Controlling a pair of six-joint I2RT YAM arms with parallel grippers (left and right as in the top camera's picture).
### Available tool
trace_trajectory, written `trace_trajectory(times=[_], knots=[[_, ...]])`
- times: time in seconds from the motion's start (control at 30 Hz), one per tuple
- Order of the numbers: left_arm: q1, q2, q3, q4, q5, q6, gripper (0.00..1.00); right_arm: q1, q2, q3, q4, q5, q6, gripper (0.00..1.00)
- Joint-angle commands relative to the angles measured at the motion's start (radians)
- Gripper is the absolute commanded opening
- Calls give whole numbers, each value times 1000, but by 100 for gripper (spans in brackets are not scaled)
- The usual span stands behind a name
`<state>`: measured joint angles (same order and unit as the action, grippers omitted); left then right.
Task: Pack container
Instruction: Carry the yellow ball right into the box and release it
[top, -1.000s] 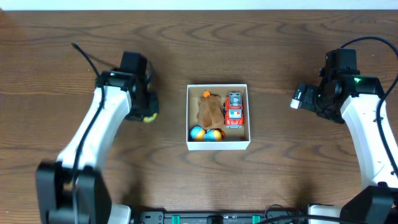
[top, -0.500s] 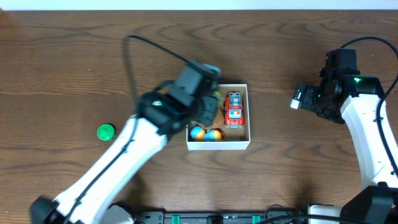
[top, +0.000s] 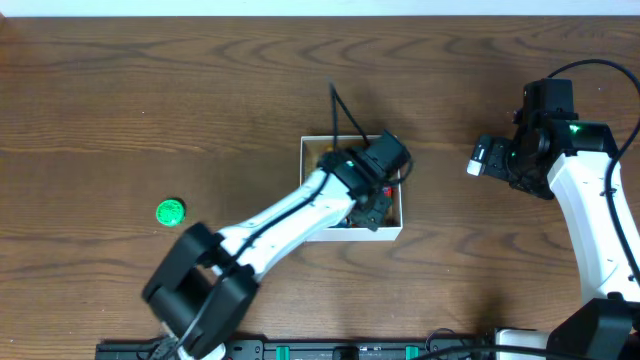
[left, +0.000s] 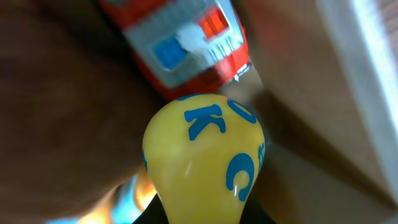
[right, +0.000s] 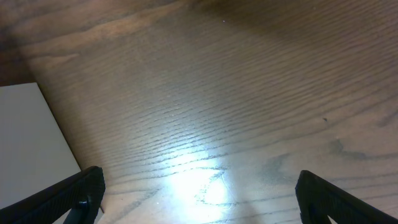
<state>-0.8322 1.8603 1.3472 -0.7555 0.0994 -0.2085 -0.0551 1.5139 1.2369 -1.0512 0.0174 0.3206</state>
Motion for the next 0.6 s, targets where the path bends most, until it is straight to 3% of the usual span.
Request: trace_trajectory(times=[0.0,0.07,0.13,0.2,0.37,0.57], knots=[[-5,63,0,8,-2,5,6,-3,5,4,-2,-3,-15,99],[-5,90,0,14,-2,5,9,-3,5,4,-6,-3,-15,99],[-5,100,0,15,-2,5,40,-3,5,4,-11,-3,-16,99],[-5,95,2,18,-2,5,55,-3,5,4,-12,-3,-16,99],[-4,35,35,9,-2,6,70,-3,5,4,-12,-3,-16,99],[-4,-117,88,-3,-2,13,74,-3,5,4,-13,1,-23,99]])
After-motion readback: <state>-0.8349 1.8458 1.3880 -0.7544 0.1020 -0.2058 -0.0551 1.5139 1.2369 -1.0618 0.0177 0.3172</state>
